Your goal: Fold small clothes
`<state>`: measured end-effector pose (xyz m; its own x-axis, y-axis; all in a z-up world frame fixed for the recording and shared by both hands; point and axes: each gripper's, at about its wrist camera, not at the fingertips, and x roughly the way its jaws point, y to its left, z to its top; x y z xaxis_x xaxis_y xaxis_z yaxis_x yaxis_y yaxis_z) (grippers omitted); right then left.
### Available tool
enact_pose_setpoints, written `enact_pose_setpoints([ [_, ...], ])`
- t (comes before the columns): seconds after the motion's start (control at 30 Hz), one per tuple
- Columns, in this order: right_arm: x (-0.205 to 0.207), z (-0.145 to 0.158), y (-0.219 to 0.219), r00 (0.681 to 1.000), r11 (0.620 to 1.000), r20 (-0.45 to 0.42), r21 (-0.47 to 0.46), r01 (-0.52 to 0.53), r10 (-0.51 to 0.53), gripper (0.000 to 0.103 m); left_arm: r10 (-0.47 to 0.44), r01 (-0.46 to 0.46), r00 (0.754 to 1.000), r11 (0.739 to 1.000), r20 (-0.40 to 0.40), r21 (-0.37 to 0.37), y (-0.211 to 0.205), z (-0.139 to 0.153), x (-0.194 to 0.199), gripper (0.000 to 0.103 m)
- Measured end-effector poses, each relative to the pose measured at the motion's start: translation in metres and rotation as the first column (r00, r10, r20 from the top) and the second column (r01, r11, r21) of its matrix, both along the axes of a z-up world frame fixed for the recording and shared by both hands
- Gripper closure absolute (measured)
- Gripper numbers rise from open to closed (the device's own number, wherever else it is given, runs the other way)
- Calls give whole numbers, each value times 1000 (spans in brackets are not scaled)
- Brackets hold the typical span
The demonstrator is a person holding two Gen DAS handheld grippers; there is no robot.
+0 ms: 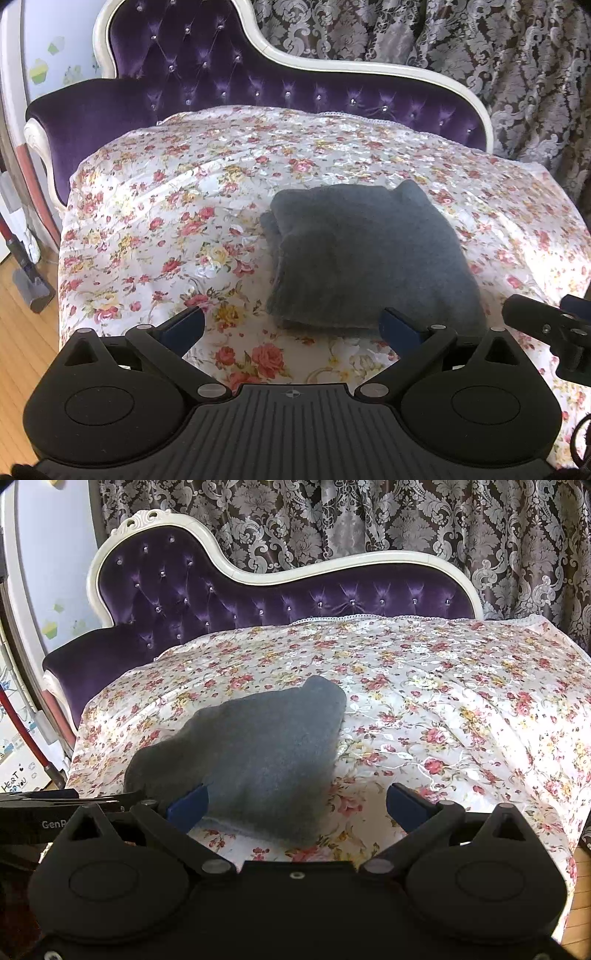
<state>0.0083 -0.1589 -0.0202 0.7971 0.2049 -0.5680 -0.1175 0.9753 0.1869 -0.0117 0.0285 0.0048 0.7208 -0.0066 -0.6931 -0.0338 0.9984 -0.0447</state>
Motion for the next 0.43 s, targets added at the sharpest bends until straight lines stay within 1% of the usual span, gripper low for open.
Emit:
enact_pose_setpoints([
  [0.2,1,-2,1,1000,1000,-8,4,-1,1,1,18,-18,1000,1000,-3,19,1,-2,0,1],
  [0.43,3,-5,1,1000,1000,-22,15,-2,3,1,14,-13,1000,1000,-15,16,1,-3,3,1],
])
